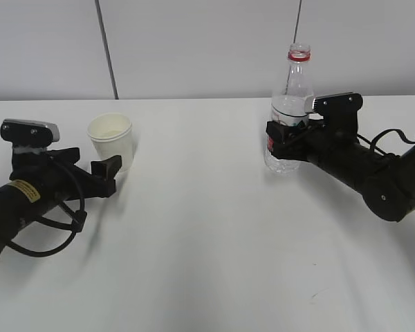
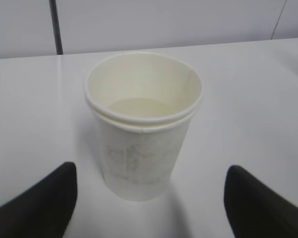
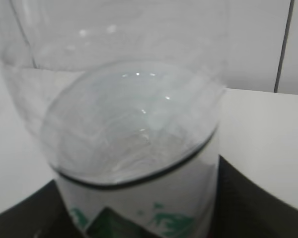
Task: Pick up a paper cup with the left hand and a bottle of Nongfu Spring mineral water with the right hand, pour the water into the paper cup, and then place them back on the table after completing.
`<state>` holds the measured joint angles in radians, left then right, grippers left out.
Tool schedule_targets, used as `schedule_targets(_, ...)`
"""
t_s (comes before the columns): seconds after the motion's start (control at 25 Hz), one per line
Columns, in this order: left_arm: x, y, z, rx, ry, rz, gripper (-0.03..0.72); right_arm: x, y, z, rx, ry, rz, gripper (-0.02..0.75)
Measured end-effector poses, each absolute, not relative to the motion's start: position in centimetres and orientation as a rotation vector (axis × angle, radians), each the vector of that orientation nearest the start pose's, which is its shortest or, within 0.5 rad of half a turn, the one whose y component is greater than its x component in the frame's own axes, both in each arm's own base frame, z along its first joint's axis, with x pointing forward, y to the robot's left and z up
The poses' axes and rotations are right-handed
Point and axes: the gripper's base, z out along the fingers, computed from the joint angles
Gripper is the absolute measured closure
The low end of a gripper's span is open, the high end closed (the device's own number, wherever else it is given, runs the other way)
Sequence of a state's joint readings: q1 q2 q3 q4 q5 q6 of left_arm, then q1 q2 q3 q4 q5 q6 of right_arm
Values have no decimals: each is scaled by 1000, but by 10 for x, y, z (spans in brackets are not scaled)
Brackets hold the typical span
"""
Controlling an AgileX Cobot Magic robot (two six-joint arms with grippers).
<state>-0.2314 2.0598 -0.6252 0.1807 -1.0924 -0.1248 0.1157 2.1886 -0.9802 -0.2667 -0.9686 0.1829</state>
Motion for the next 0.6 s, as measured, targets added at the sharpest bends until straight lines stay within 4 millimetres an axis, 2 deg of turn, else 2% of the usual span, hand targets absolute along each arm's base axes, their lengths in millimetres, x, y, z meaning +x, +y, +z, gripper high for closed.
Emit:
schedule_targets(0.12,318,-90,91,288,1820,-338,132,406,67,99,-238,1729,295,270)
schedule_targets(0.32,318,-90,91,288,1820,-338,132,406,67,99,-238,1729,295,141)
schedule_targets(0.6,318,-90,91,288,1820,-338,132,407,67,106,-240,1716,294,118)
